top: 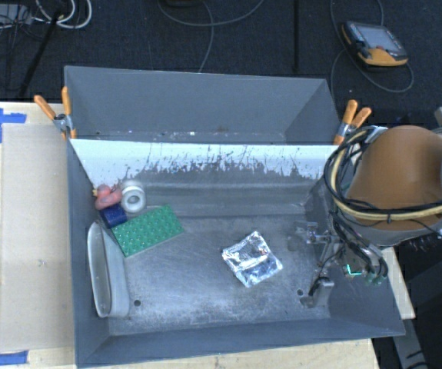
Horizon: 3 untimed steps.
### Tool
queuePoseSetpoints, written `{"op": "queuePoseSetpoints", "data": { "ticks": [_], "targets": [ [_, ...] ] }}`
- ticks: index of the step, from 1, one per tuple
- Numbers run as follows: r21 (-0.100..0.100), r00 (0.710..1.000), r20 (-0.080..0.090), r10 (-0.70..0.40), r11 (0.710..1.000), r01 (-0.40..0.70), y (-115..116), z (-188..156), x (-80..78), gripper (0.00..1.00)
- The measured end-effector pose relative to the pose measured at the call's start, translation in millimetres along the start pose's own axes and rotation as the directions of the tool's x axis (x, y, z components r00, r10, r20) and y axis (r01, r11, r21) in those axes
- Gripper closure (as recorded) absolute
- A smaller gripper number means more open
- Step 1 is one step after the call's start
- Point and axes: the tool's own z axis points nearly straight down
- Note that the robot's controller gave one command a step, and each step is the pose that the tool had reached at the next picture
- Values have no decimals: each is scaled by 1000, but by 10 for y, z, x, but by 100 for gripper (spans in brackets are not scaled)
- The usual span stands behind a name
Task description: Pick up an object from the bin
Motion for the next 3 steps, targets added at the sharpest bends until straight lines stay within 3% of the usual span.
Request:
{"op": "queuePoseSetpoints", "data": {
  "ticks": [1, 2, 3],
  "targets": [
    [1, 976, 4, -218, 976, 218, 160, 1434, -524, 0],
    [2, 976, 8, -220, 976, 220, 159, 1404, -533, 100],
    [5, 965, 17, -262, 965, 262, 399, -46, -432, 100]
  ]
}}
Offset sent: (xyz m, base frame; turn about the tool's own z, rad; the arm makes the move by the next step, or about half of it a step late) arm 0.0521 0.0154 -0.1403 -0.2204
